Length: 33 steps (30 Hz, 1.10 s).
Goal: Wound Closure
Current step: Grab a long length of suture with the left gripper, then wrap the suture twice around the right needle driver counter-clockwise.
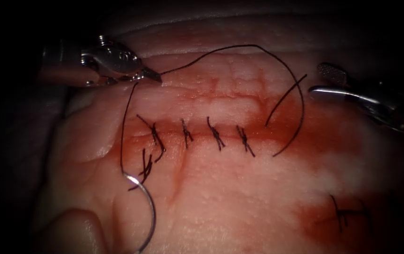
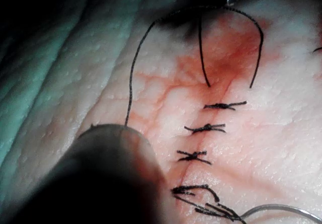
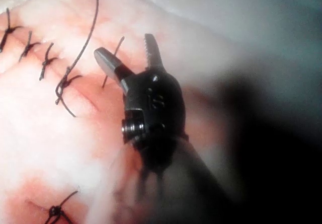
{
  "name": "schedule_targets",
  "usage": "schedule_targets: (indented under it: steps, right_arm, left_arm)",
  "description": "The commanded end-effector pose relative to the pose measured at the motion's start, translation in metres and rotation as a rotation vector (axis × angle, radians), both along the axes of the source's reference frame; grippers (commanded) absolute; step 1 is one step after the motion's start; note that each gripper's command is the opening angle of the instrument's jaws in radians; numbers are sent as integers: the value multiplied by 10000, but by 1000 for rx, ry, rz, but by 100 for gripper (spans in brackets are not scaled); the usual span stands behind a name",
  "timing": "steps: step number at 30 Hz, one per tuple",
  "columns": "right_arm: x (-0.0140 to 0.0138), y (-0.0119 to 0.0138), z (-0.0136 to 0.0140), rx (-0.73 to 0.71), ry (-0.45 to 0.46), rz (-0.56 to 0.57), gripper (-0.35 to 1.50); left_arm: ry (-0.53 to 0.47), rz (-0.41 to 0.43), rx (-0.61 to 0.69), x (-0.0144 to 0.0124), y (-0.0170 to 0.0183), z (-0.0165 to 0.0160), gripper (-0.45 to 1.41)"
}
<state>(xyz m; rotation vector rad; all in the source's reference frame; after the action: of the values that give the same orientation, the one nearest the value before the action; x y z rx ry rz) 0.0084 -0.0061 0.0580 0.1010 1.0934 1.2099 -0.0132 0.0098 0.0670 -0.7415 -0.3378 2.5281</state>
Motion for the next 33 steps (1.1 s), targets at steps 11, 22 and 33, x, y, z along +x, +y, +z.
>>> schedule_targets:
  steps: [11,22,33]
  right_arm:
    - [-23,17,-41,-110,34,23,131]
    - [33,-12,-79,-256,103,-151,-35]
    - [84,-30,-68,-377,267,-484,-35]
  left_arm:
    - [-291,-94,-213,-9,-27,-87,-45]
    - [-547,-65,-242,-23,-65,-154,-45]
    - [-611,-49,-258,-41,-52,-146,-45]
